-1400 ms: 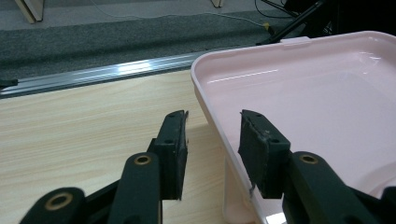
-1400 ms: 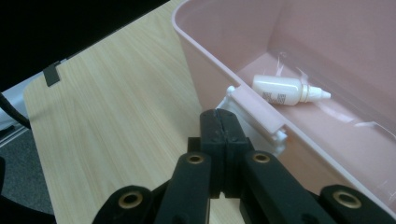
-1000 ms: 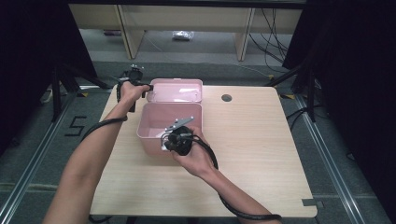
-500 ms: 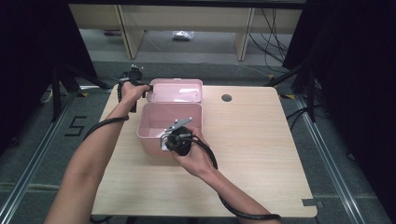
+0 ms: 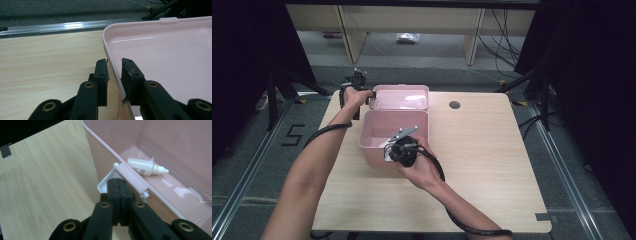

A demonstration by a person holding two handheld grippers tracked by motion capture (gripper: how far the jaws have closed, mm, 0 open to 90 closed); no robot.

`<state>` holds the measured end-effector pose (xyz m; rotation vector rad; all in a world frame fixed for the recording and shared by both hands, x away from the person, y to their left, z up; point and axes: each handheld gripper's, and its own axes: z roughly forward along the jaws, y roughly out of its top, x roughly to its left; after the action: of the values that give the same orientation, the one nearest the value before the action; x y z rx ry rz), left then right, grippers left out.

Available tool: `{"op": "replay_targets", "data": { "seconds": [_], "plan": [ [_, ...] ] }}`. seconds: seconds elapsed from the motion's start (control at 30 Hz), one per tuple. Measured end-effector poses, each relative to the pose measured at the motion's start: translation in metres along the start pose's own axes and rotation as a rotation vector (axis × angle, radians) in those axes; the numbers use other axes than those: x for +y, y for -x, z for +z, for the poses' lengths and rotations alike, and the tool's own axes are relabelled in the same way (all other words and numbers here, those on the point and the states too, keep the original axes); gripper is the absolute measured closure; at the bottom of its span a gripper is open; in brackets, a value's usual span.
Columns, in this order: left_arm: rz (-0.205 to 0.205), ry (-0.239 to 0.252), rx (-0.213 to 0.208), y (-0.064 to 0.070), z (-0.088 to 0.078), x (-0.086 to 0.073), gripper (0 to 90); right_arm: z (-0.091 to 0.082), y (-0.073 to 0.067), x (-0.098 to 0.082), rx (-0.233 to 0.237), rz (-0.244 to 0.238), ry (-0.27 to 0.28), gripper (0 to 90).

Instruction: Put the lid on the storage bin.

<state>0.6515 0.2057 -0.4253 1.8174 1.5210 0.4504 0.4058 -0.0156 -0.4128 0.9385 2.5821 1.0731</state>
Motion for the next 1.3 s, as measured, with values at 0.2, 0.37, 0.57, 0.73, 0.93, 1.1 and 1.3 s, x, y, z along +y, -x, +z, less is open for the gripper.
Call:
{"op": "replay_targets", "data": {
  "seconds": [0.2,0.37,0.57,0.73,0.93,1.1,1.3],
  "plan": [
    [-0.002,-0.009,0.011,0.001,0.001,0.002,72.4,0.0,0.001,-0.001,-0.002,-0.002,0.005,90.0],
    [-0.015,-0.026,0.002,0.0,0.001,0.002,73.6,0.001,0.0,-0.001,-0.003,-0.01,0.005,90.0],
    [-0.009,-0.049,0.014,0.003,0.002,0.005,79.2,0.001,0.0,-0.001,-0.008,-0.008,0.007,90.0],
    [-0.026,-0.045,0.032,0.007,0.0,0.009,81.4,0.001,-0.001,0.0,-0.014,-0.004,-0.002,90.0],
    [-0.033,-0.032,0.034,0.008,-0.009,0.011,83.4,0.001,-0.001,0.001,-0.019,-0.008,-0.011,90.0],
    [-0.021,-0.012,0.036,0.009,-0.016,0.012,84.8,0.001,-0.001,0.001,-0.008,0.015,-0.016,90.0],
    [-0.038,0.006,0.041,0.008,-0.022,0.012,85.7,0.001,0.0,0.0,-0.019,-0.011,-0.011,90.0]
  ]
}}
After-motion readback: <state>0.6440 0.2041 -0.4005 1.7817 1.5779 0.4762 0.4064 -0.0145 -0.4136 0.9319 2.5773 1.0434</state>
